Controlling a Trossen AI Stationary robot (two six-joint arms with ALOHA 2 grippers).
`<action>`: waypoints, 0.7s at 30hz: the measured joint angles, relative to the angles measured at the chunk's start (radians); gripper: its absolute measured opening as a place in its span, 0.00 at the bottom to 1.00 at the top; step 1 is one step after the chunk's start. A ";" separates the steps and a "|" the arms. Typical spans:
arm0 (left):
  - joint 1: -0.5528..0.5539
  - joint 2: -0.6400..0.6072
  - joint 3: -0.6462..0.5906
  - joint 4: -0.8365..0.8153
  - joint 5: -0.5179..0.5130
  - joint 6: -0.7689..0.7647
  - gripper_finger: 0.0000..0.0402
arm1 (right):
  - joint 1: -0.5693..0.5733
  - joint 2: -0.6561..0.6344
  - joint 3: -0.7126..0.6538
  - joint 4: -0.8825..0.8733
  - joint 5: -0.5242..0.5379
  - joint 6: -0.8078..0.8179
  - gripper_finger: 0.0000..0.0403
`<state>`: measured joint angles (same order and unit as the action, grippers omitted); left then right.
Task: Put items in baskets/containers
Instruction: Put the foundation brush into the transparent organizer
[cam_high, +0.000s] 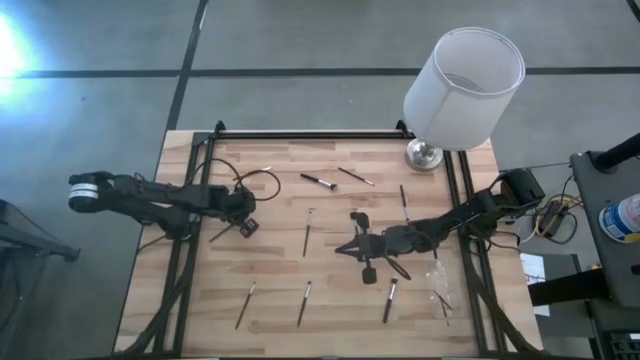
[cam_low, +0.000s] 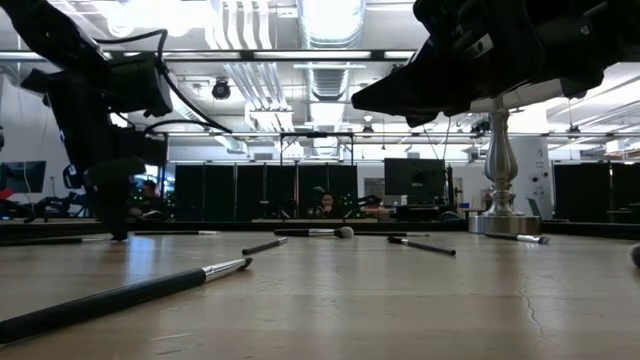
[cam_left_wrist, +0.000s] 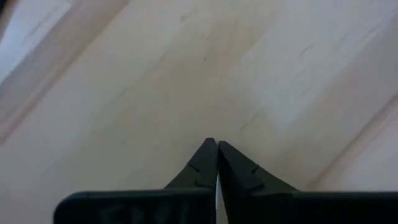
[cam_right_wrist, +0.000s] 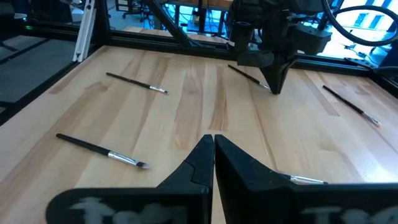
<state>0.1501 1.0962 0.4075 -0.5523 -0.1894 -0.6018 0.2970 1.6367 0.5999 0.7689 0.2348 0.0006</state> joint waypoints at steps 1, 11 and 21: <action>0.000 0.000 0.004 -0.010 0.007 -0.010 0.06 | 0.000 0.000 0.000 0.000 0.000 0.000 0.02; -0.001 0.000 0.012 -0.028 0.043 -0.042 0.19 | 0.000 0.000 0.000 0.000 0.000 0.000 0.02; -0.001 0.082 0.007 -0.032 0.009 -0.035 0.02 | 0.000 0.000 0.000 -0.002 0.000 0.006 0.02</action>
<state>0.1490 1.1778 0.4141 -0.5838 -0.1799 -0.6373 0.2970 1.6367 0.5999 0.7673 0.2350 0.0068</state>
